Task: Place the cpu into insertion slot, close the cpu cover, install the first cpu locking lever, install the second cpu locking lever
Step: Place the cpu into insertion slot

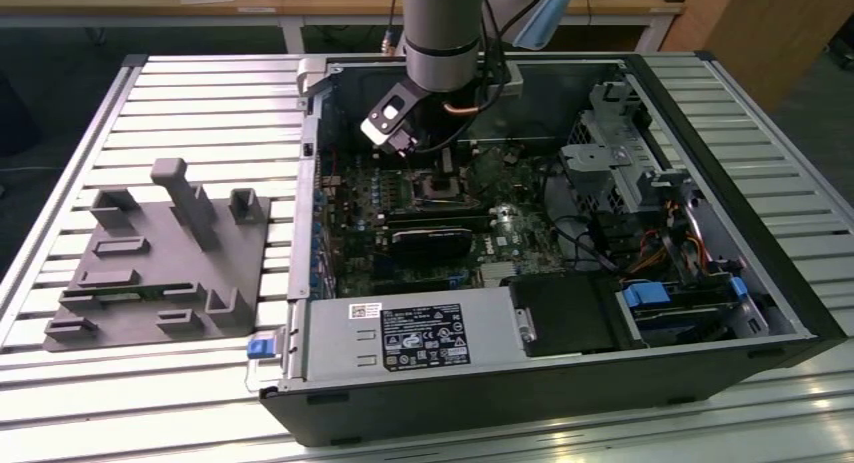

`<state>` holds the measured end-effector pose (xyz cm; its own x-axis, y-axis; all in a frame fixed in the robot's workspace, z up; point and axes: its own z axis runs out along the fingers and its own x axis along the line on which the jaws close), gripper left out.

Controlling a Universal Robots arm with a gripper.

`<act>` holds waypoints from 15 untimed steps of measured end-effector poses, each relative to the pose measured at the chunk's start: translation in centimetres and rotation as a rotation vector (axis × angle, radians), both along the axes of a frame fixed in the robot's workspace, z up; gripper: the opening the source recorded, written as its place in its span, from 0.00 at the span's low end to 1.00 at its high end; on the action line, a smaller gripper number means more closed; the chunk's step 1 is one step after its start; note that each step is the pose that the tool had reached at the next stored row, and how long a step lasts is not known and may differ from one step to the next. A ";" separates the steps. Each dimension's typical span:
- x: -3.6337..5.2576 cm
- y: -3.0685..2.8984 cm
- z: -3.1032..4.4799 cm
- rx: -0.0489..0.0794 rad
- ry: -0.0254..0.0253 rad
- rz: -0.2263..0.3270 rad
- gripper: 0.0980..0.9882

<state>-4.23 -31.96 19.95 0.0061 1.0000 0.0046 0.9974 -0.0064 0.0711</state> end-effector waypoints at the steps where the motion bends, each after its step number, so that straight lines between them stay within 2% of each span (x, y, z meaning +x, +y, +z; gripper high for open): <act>1: 0.00 -0.01 -0.03 0.001 0.0001 0.000 0.01; 5: 0.01 0.00 -0.05 0.002 -0.0002 0.000 0.01; 7: 0.02 0.03 0.21 0.003 -0.0009 0.000 0.01; 10: 0.01 0.01 1.09 0.002 -0.0012 0.000 0.01; 15: 0.01 0.01 2.64 0.002 -0.0074 0.000 0.01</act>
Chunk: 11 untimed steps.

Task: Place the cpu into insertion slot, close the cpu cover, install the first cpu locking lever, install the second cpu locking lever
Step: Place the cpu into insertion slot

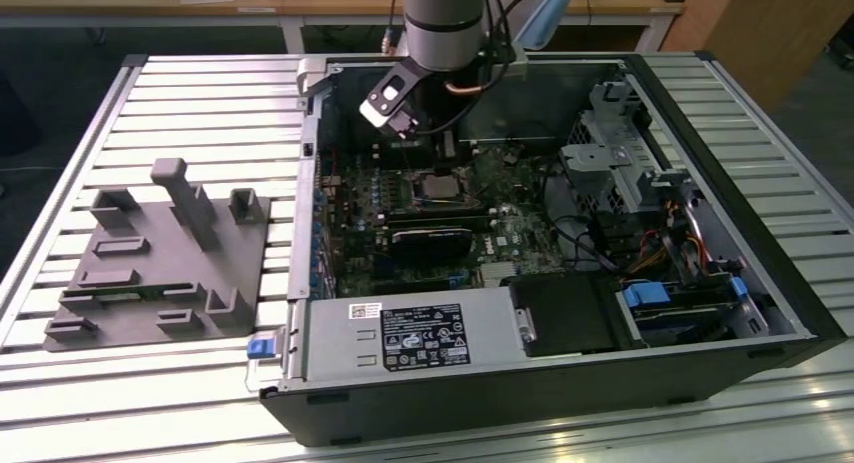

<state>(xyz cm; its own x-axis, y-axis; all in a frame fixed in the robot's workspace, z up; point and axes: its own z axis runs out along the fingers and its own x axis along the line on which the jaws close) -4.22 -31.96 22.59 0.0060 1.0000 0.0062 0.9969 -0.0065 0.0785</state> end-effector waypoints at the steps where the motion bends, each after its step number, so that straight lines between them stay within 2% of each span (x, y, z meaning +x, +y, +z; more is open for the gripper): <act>1: 0.00 0.00 0.32 0.000 -0.0016 0.000 0.01; 4: 0.00 0.00 0.97 0.000 -0.0060 0.000 0.01; 11: 0.00 0.00 0.98 0.002 -0.0061 0.000 0.01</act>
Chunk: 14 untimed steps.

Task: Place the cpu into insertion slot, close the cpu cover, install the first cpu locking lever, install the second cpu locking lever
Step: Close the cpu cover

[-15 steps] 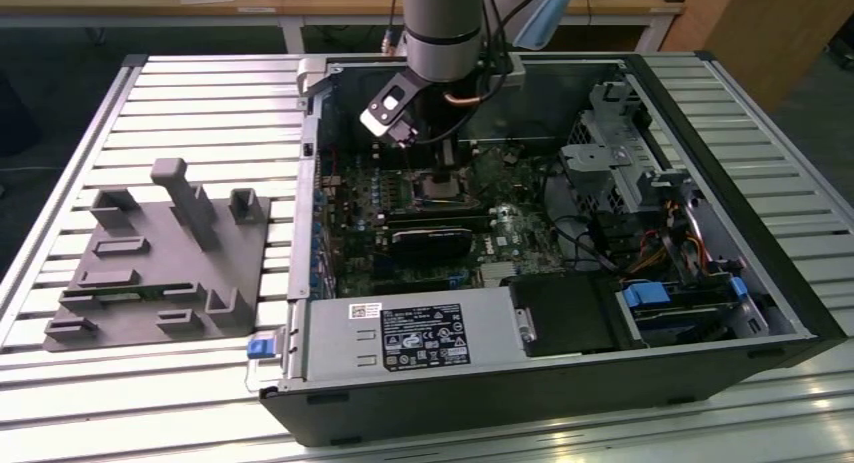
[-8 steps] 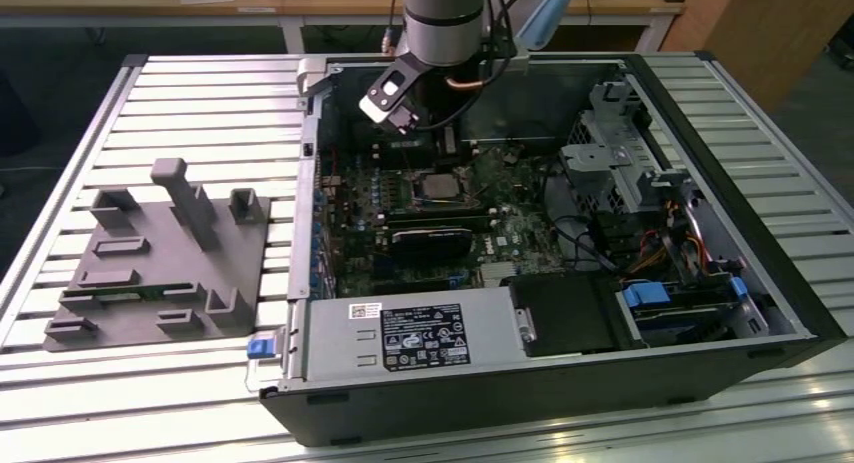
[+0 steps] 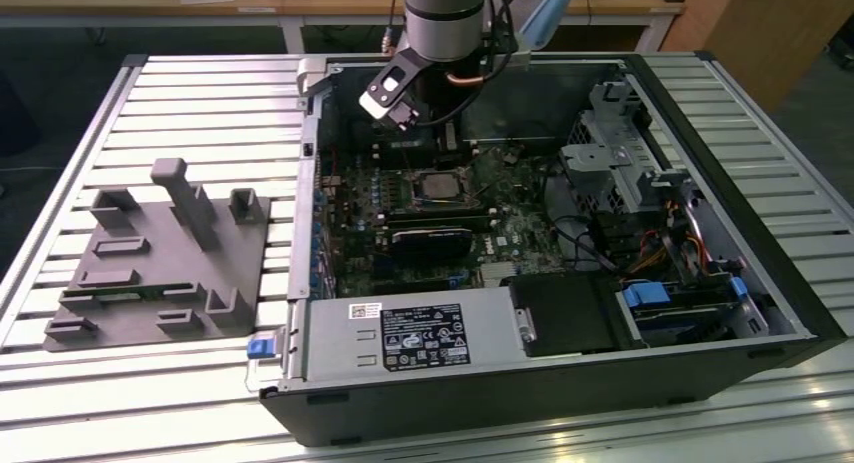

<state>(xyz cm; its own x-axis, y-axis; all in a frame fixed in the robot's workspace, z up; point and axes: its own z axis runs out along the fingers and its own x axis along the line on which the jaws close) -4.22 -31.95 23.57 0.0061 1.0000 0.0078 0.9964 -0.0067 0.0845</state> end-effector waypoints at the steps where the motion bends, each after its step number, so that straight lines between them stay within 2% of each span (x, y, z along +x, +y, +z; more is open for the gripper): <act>1: 0.00 0.00 0.00 0.003 0.0000 0.000 0.01; 11: 0.00 0.00 0.01 0.008 0.0000 0.000 0.01; 14: 0.00 0.00 0.24 0.008 0.0000 0.000 0.01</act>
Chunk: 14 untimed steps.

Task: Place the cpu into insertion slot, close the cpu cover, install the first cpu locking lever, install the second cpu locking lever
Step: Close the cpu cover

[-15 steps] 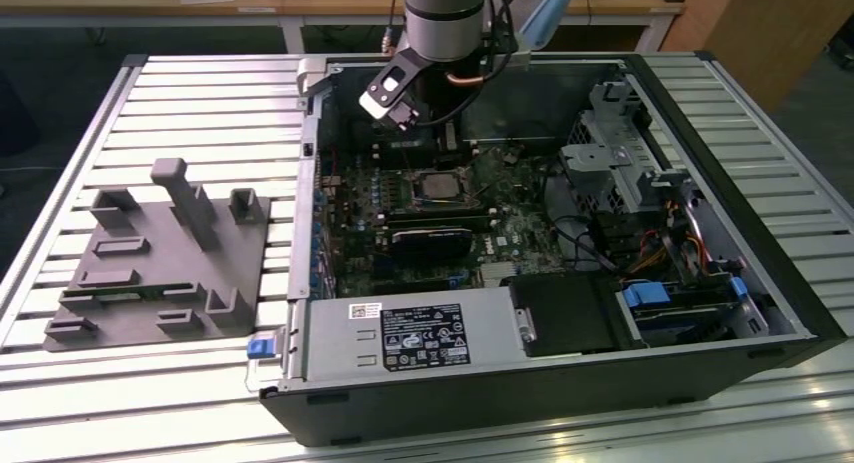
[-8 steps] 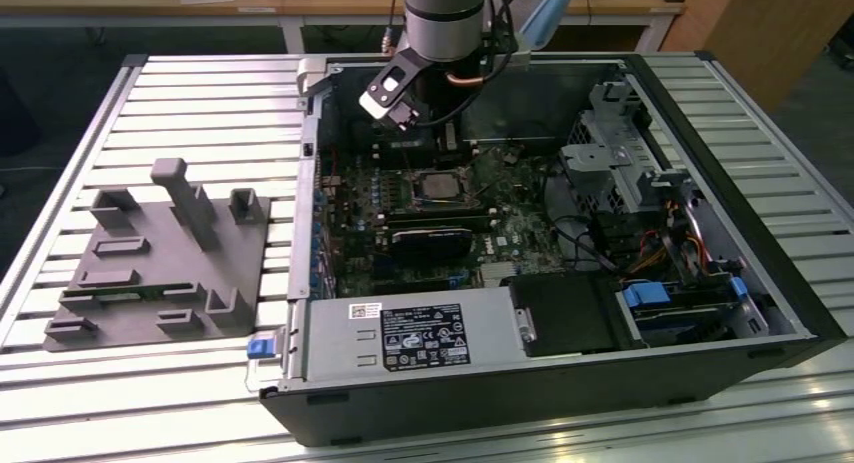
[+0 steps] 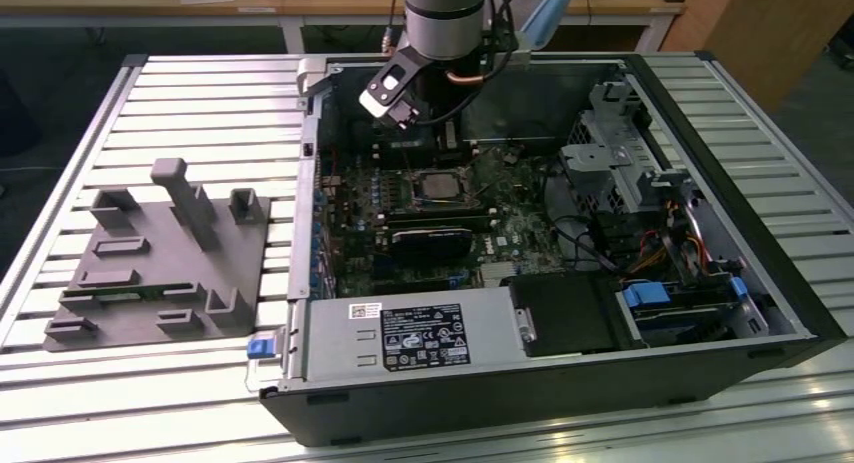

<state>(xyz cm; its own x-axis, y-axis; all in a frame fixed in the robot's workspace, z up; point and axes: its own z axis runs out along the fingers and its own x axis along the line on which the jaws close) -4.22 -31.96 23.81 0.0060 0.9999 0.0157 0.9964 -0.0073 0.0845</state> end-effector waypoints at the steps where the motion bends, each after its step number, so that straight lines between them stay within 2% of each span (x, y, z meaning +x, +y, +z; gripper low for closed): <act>1: 0.00 0.00 0.15 0.000 0.0000 0.000 0.01; 12: 0.00 0.00 2.00 0.000 0.0000 0.000 0.01; 14: 0.00 0.00 2.11 0.000 -0.0001 0.000 0.01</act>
<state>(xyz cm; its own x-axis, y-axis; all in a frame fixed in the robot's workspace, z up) -4.22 -31.95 25.91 0.0060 0.9999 0.0158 0.9964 -0.0073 0.0846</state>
